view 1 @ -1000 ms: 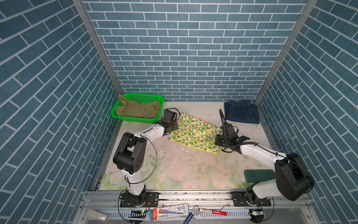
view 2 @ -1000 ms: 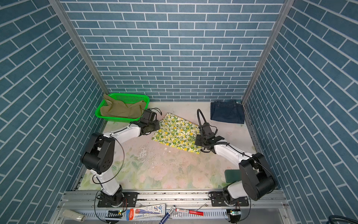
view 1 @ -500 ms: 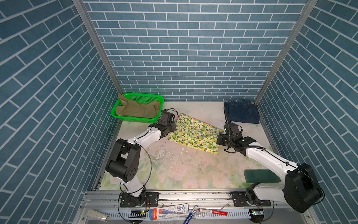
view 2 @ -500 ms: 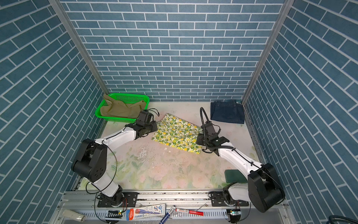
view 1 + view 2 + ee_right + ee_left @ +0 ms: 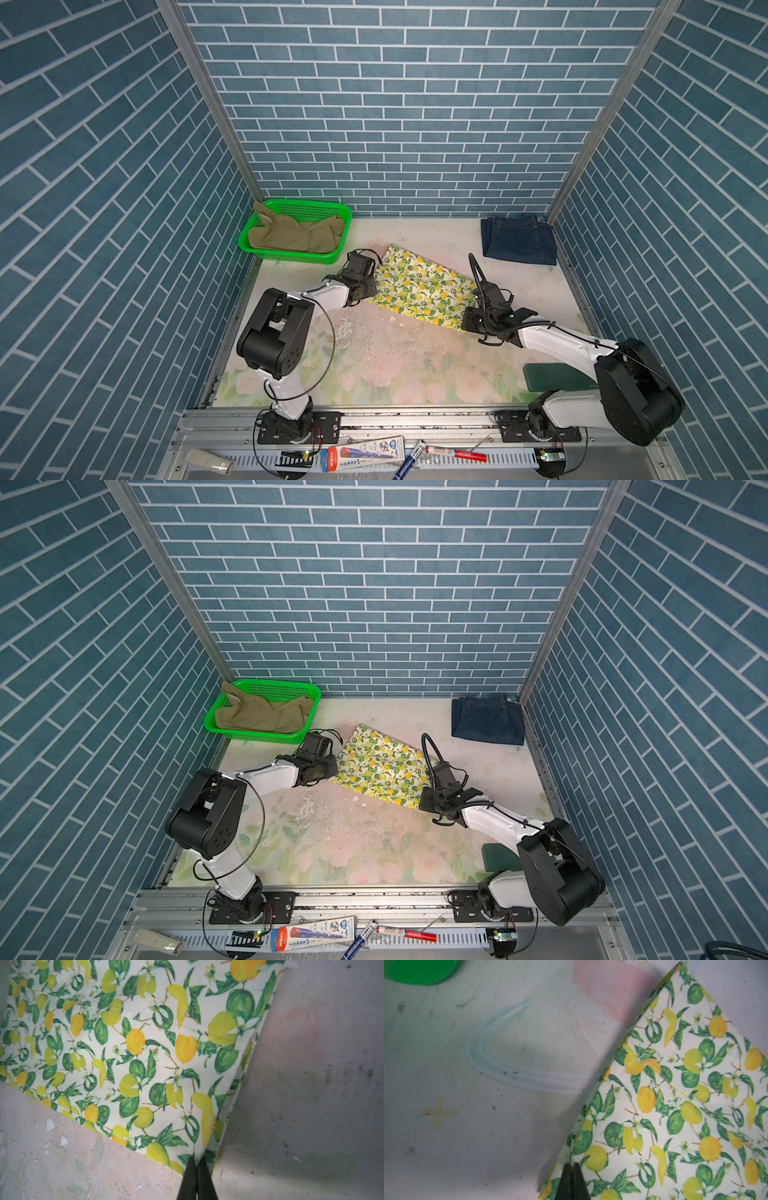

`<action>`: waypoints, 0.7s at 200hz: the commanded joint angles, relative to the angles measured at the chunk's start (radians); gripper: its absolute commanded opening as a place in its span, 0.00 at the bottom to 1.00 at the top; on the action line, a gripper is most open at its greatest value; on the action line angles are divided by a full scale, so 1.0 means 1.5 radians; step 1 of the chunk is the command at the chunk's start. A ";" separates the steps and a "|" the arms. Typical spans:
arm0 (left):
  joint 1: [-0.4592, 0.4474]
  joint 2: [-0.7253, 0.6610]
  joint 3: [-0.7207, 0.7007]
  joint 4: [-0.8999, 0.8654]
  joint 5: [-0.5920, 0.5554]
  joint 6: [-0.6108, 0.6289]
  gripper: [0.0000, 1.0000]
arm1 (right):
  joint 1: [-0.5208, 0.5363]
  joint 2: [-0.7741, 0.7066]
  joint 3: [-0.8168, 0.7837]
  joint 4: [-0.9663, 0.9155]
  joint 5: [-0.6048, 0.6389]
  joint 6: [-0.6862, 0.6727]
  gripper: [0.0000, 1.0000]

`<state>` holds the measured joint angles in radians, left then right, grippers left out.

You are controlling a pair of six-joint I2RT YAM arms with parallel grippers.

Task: Fold and stack skirts
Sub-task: Smooth out the skirt at the center of the table.

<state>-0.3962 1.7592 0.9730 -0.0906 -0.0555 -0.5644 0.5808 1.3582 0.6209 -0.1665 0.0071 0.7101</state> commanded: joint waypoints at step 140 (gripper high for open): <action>0.018 -0.079 -0.024 -0.012 -0.028 0.012 0.00 | 0.036 -0.047 0.027 -0.066 0.051 0.023 0.00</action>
<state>-0.3832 1.6547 0.9642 -0.0849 -0.0616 -0.5598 0.6159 1.2957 0.6388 -0.2134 0.0483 0.7261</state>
